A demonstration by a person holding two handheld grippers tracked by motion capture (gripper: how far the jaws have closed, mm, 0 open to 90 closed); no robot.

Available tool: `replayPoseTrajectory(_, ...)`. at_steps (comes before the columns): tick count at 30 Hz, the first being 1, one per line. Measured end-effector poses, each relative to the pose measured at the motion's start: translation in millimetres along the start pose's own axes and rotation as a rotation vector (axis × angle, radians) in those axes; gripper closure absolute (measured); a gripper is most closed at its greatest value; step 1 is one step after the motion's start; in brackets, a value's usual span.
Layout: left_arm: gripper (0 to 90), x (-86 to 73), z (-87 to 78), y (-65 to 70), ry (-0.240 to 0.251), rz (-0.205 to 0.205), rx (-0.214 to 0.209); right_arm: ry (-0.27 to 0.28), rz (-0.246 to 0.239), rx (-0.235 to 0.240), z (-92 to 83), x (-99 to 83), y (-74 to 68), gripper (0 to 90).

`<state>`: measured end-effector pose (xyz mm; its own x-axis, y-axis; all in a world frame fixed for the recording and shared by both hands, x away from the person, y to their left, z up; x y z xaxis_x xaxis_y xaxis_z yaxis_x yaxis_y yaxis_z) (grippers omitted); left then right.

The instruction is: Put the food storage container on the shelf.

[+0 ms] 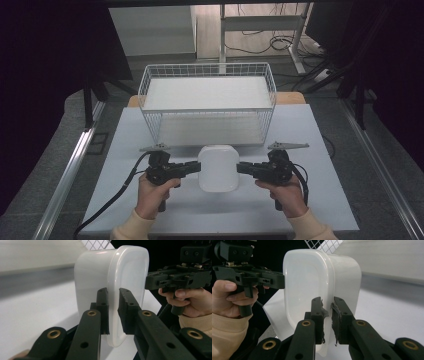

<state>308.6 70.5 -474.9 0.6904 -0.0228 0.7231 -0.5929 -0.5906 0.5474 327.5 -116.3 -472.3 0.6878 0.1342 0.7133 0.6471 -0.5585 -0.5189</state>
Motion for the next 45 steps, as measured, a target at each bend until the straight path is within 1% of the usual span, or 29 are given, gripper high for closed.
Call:
replayPoseTrajectory(2,79.4,2.9,-0.7,0.6,0.0,0.009,-0.002,0.007,-0.016,0.0,-1.4,2.5,-0.5,79.6)
replayPoseTrajectory(4,79.4,5.7,-1.4,1.4,-0.001,0.019,0.001,0.007,-0.02,0.002,-2.7,4.7,-1.3,79.6)
replayPoseTrajectory(9,79.4,15.4,-3.7,3.8,0.014,0.037,-0.001,0.015,-0.042,0.005,-5.4,14.0,-3.6,79.7)
replayPoseTrajectory(10,79.4,17.8,-3.9,4.3,0.015,0.035,-0.003,0.019,-0.05,0.003,-6.1,16.2,-3.6,79.7)
replayPoseTrajectory(11,79.4,20.4,-4.1,4.1,0.016,0.041,-0.003,0.022,-0.053,0.005,-6.9,18.5,-4.0,79.7)
replayPoseTrajectory(13,79.3,22.8,-4.2,4.9,0.016,0.04,-0.004,0.024,-0.053,0.004,-7.5,20.5,-4.2,79.7)
replayPoseTrajectory(14,79.3,28.0,-5.3,6.3,0.02,0.051,0.003,0.028,-0.061,0.001,-8.7,24.9,-4.8,79.7)
replayPoseTrajectory(15,79.3,28.0,-5.3,6.3,0.02,0.051,0.003,0.028,-0.061,0.001,-8.7,24.9,-4.8,79.7)
replayPoseTrajectory(17,79.3,36.1,-6.9,7.7,0.032,0.057,0.001,0.041,-0.073,0.003,-11.1,32.9,-6.9,79.8)
replayPoseTrajectory(18,79.3,36.1,-6.9,7.7,0.032,0.057,0.001,0.043,-0.075,0.004,-12.1,35.5,-7.9,79.8)
replayPoseTrajectory(19,79.2,41.5,-8.6,8.3,0.035,0.068,0.003,0.046,-0.081,0.005,-12.7,38.3,-8.7,79.8)
replayPoseTrajectory(21,79.1,47.4,-10.4,9.1,0.038,0.084,0.01,0.043,-0.096,0.002,-13.7,43.3,-10.1,79.8)
replayPoseTrajectory(23,79.0,53.5,-12.1,8.9,0.044,0.083,0.009,0.041,-0.105,0.0,-14.5,48.5,-11.9,79.8)
replayPoseTrajectory(27,78.8,65.8,-16.0,9.4,0.055,0.099,0.021,0.042,-0.127,-0.005,-14.7,58.8,-14.7,79.9)
replayPoseTrajectory(29,79.0,71.7,-18.4,9.5,0.061,0.105,0.016,0.042,-0.131,-0.01,-13.9,63.5,-14.3,79.8)
replayPoseTrajectory(31,79.3,77.6,-20.8,9.7,0.071,0.105,0.009,0.044,-0.128,-0.003,-13.2,68.1,-14.5,79.8)
replayPoseTrajectory(33,79.4,83.1,-22.8,9.7,0.077,0.103,0.011,0.046,-0.128,-0.001,-12.5,72.3,-15.0,79.7)
replayPoseTrajectory(36,79.5,91.1,-25.1,9.2,0.082,0.117,0.02,0.049,-0.133,-0.003,-11.5,78.6,-15.8,79.7)
replayPoseTrajectory(37,79.5,93.7,-25.9,9.5,0.086,0.114,0.022,0.05,-0.133,0.0,-11.5,80.6,-16.4,79.7)
replayPoseTrajectory(41,79.5,104.6,-29.6,10.5,0.102,0.125,0.028,0.066,-0.136,0.005,-12.0,91.2,-18.7,79.8)
replayPoseTrajectory(45,79.4,115.9,-33.4,12.2,0.114,0.133,0.03,0.08,-0.15,0.008,-14.1,102.4,-22.5,79.9)
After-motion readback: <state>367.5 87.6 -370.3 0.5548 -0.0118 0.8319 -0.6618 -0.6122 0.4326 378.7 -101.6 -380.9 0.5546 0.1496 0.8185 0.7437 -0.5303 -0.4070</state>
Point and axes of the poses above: each handheld gripper's, and its own axes: z roughly forward along the jaws, x roughly out of its top, y roughly to its right, the point moved 9 cm from there along z, roughly forward along the jaws, and after that the axes turned 2 degrees about z, right-handed, at the moved point
